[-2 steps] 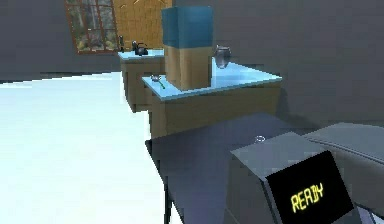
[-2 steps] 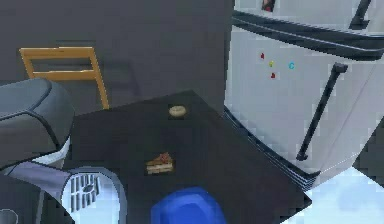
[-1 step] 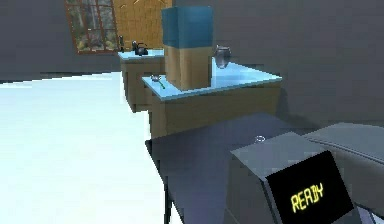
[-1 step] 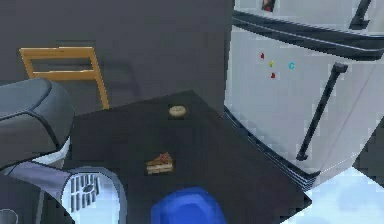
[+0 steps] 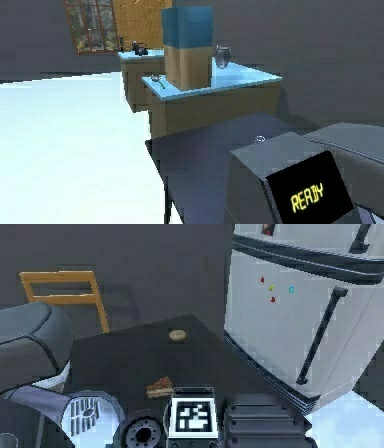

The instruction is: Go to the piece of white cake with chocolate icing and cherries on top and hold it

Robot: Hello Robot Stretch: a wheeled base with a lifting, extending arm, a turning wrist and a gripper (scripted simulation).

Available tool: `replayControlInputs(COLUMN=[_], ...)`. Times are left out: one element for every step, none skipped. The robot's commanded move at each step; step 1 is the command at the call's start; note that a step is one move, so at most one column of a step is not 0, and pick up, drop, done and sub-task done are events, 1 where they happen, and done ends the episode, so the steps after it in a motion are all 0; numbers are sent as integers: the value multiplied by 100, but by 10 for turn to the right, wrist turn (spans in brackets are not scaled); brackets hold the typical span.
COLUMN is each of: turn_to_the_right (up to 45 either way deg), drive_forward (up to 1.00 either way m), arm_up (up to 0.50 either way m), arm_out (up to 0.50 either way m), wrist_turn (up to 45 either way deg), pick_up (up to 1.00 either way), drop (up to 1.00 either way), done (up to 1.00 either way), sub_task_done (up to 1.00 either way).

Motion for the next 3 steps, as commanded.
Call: replayControlInputs(turn_to_the_right=[0,0,0], drive_forward=[0,0,0], arm_up=[0,0,0], arm_out=[30,0,0], wrist_turn=[0,450,450], pick_up=[0,0,0], drop=[0,0,0], done=[0,0,0], sub_task_done=[0,0,0])
